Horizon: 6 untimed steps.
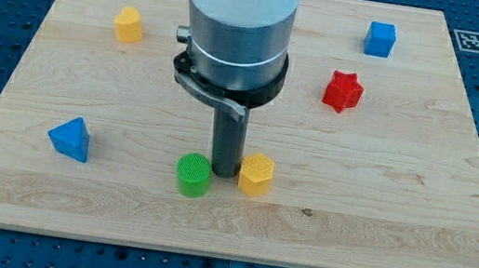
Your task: Slightly push the yellow hexagon towards the bottom right of the board
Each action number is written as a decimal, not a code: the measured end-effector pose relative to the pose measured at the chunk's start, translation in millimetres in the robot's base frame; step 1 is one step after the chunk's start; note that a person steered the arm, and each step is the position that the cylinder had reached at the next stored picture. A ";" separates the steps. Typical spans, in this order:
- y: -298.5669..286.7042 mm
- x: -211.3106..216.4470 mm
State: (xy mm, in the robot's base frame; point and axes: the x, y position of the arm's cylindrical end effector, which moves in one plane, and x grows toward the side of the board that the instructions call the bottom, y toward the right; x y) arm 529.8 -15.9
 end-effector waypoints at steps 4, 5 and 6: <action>34.7 9.0; 38.0 12.0; 49.9 14.7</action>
